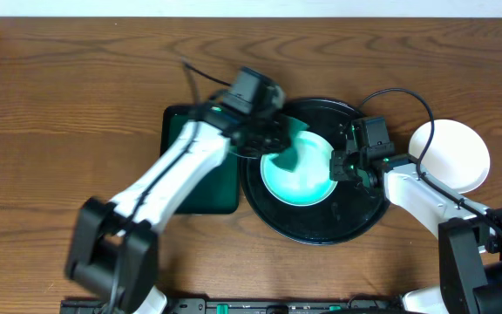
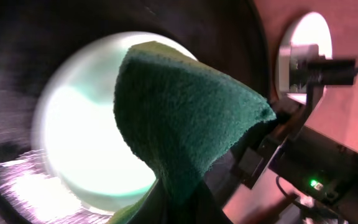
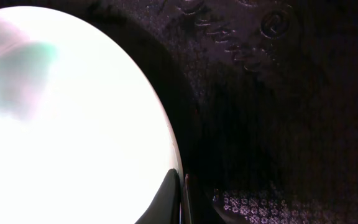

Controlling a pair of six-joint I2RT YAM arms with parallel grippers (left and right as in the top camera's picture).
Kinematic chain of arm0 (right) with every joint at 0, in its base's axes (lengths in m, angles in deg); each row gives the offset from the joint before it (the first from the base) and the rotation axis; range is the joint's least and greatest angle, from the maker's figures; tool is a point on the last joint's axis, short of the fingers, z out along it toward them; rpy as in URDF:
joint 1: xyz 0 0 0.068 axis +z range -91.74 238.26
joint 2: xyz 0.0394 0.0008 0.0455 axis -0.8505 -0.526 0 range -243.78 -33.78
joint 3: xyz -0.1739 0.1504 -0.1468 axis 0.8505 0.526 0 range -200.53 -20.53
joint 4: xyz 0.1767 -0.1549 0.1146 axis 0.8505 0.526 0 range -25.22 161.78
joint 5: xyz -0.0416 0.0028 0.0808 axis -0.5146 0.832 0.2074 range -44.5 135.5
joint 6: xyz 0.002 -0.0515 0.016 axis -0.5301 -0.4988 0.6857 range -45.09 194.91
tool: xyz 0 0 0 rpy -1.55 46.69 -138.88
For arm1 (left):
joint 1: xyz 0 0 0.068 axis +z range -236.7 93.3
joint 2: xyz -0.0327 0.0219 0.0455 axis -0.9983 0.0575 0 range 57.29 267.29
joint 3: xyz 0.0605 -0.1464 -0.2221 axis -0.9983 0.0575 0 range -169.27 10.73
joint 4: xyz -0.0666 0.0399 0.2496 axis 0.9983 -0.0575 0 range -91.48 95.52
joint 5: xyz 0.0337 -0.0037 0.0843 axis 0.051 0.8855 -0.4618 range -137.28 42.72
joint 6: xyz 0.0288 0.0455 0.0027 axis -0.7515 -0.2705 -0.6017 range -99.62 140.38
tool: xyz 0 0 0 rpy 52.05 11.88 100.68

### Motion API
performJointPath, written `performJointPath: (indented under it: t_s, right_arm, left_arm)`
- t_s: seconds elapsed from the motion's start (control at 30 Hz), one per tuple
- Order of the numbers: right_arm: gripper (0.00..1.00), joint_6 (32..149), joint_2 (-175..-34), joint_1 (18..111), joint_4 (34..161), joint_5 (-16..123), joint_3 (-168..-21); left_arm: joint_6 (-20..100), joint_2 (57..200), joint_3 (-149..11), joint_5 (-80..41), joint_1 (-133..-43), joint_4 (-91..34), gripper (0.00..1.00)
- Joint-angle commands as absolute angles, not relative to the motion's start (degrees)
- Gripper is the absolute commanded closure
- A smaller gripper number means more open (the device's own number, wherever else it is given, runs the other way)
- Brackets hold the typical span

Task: Clean dirty plates on tray and stack at the side
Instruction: 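Carry the green sponge left and drop it onto the green tray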

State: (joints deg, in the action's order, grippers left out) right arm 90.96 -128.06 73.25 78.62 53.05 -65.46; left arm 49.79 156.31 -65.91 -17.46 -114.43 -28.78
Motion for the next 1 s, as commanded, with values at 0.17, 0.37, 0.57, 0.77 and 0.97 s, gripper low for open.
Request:
performJointPath:
  t_s: [0.17,0.37,0.57,0.77,0.97]
  right_arm:
    - [0.99,90.5,-128.63,74.12,78.27,55.0,-65.4]
    - [0.99,90.5,-128.63,74.12,78.32,55.0,-65.4]
    - [0.99,90.5,-128.63,74.12,78.47,55.0,-65.4]
    - [0.99,90.5,-128.63,74.12,78.45,55.0,-65.4]
    - [0.99,90.5,-128.63,74.12,78.25,55.0,-65.4]
  left_arm:
    - [40.79,153.76,-66.08,-38.27,-106.06,-43.8,0.92]
    - [39.89,154.52,-64.23,-48.01,-102.71,-48.43,0.93]
    - [39.89,154.83,-58.94,-48.43,-101.6,-44.93,0.93]
    - [39.89,155.35,-53.98,-48.43,-101.6,-40.15,0.93]
    - [39.91,155.35,-52.58,-48.43,-101.6,-39.14,0.93]
